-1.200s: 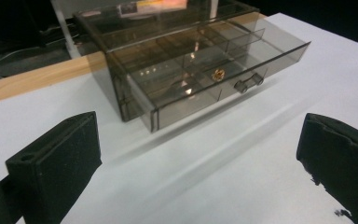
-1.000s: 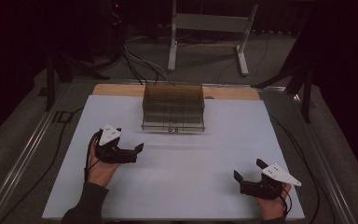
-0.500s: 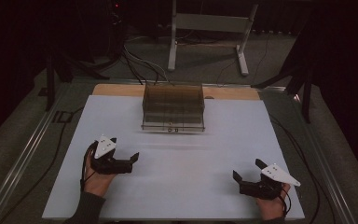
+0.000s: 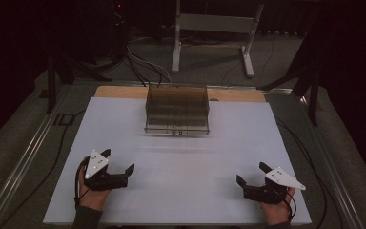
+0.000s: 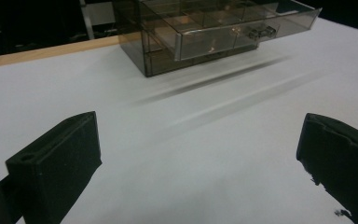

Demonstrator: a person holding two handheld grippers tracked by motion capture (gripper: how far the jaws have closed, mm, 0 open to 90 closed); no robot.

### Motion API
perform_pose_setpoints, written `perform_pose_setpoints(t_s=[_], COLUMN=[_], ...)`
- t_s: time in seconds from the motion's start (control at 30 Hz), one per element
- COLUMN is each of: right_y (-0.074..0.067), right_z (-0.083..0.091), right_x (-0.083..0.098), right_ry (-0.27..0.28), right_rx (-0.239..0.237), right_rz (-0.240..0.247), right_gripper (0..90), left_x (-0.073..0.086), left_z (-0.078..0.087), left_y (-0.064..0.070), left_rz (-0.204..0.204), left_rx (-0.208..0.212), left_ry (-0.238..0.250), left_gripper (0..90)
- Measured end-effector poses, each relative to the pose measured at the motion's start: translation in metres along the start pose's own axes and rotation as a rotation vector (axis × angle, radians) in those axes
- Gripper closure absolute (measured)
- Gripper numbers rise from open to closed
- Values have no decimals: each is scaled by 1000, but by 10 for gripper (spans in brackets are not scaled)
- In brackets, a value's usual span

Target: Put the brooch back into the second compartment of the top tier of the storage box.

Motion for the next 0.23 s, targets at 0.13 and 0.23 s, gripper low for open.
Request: perform_pose_setpoints(t_s=[0.13, 0.23], right_y=[-1, -2], right_z=[-1, -3], right_x=[0, 1], right_ry=[-6, -15], right_rx=[-5, -14], right_rz=[9, 4], right_gripper=[1, 1], left_x=[3, 7], left_z=[5, 6], left_y=[-4, -5], left_rz=[10, -5], left_rx=[-10, -19], left_ry=[5, -5], left_gripper=[4, 4])
Point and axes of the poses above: each handheld gripper's, and its own axes: z roughly backward along the jaws, x roughly out of its underside, y roughly to its right, the point moved 7 cm from there along -z, roughly forward along the jaws, and after that the axes turned 15 degrees about -x, right-handed, at the moved point
